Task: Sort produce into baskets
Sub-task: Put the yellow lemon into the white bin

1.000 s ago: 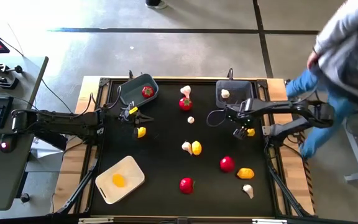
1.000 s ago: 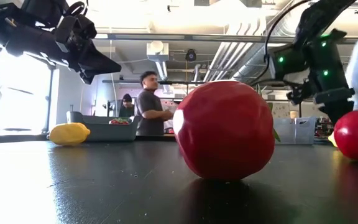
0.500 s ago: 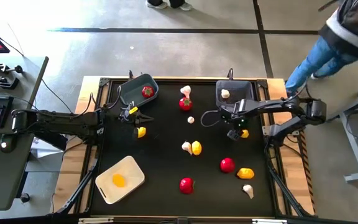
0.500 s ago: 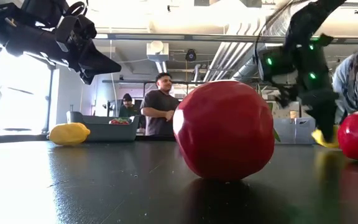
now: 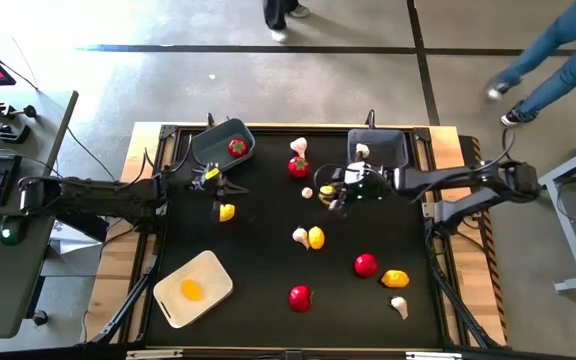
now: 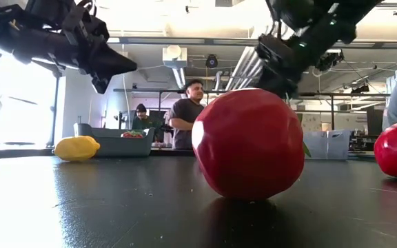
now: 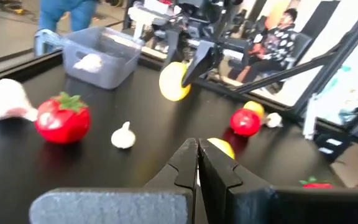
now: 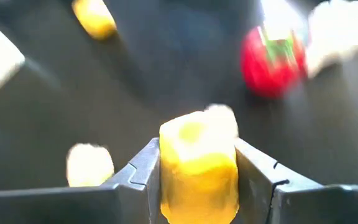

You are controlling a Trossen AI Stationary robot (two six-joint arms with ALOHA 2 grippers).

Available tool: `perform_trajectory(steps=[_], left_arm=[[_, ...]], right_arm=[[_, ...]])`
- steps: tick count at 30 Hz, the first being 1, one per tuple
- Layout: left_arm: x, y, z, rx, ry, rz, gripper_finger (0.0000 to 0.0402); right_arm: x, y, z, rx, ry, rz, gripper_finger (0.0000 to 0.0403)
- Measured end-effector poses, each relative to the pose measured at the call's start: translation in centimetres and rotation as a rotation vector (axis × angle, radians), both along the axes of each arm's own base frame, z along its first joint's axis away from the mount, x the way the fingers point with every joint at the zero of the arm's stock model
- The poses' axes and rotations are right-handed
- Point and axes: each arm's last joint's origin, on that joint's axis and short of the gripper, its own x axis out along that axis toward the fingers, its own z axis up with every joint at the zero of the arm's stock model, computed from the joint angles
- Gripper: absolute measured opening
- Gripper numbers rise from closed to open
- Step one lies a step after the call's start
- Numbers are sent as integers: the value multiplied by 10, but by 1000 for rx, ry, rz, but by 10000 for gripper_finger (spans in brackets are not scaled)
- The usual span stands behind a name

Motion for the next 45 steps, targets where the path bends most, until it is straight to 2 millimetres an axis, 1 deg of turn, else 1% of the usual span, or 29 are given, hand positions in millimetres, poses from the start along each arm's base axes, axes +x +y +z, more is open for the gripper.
perform_trajectory(steps=[4, 7, 10, 14, 18, 24, 29, 33, 36, 41, 45], left_arm=[[5, 1, -2, -19, -15, 2, 1], [11, 2, -2, 15, -10, -4, 12], [21, 2, 2, 69, -8, -27, 38], [34, 2, 7, 138, 8, -43, 88], [46, 3, 10, 216, 41, 31, 143], [59, 1, 16, 356, 73, 144, 218], [70, -2, 19, 399, 98, 247, 260], [78, -2, 18, 431, 114, 336, 278], [84, -4, 22, 457, 83, 382, 282], [100, -8, 32, 458, 16, 353, 283], [118, -8, 32, 443, 18, 329, 283]], right_arm=[[25, 3, 7, -108, -221, 63, 129], [39, 3, 6, -147, -334, 88, 129], [49, 3, 5, -158, -435, 98, 130], [58, 2, 4, -197, -532, 104, 130], [59, 1, 13, -232, -635, 99, 130], [59, -3, 21, -231, -723, 51, 131], [58, -5, 25, -205, -767, 2, 131], [58, -5, 26, -189, -788, -22, 131], [57, -6, 26, -185, -794, -68, 131], [57, -7, 27, -166, -806, -97, 131], [57, -7, 27, -164, -807, -97, 131]])
